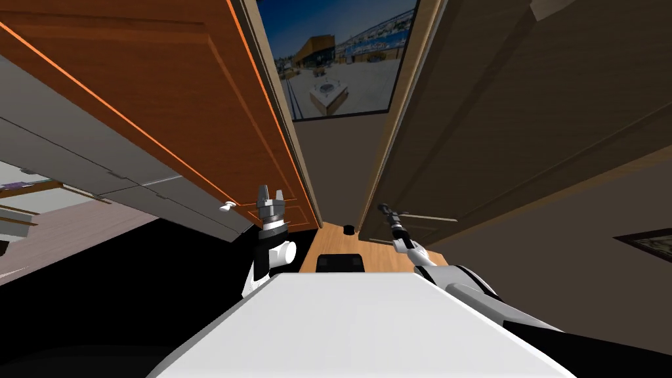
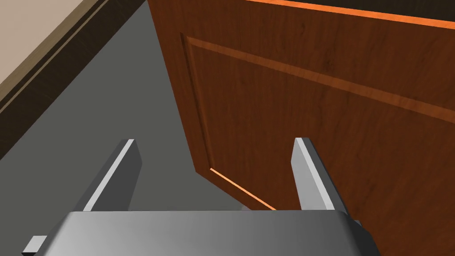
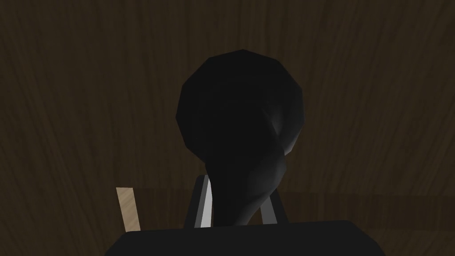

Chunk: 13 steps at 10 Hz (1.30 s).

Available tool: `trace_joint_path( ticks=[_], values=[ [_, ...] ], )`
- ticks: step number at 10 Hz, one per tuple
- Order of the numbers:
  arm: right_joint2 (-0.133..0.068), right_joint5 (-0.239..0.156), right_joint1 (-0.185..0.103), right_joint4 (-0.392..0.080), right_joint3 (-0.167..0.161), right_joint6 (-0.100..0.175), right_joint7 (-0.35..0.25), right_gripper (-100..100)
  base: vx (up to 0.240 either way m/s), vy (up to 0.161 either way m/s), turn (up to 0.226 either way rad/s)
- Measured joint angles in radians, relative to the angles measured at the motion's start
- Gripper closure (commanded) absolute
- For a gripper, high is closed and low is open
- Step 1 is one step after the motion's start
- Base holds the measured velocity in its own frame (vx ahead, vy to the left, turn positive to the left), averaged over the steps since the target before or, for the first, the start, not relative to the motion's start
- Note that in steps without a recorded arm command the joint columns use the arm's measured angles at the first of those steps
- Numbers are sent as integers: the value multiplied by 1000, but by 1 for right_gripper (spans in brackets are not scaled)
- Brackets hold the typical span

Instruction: Pull the door open

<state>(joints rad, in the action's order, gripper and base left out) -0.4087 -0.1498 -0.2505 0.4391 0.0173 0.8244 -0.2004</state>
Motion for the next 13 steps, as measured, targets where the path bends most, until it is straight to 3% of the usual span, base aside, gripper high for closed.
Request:
trace_joint_path(
  ticks=[1, 2, 4, 6, 12, 13],
  values=[
    [-10, 7, 2, -7, -13, 12, -18, 100, -249, -79, 119],
    [-16, 13, 19, 19, -23, 8, -31, 100, -219, -90, 88],
    [-16, 20, 29, 26, -36, 8, -44, 100, -123, -38, 52],
    [-31, 29, 43, 44, -55, 18, -67, 100, -220, -80, 104],
    [-77, 69, 71, 51, -135, 88, -151, 100, -213, -70, 71],
    [-75, 70, 75, 49, -138, 89, -154, 100, -180, -54, 43]
  ],
)
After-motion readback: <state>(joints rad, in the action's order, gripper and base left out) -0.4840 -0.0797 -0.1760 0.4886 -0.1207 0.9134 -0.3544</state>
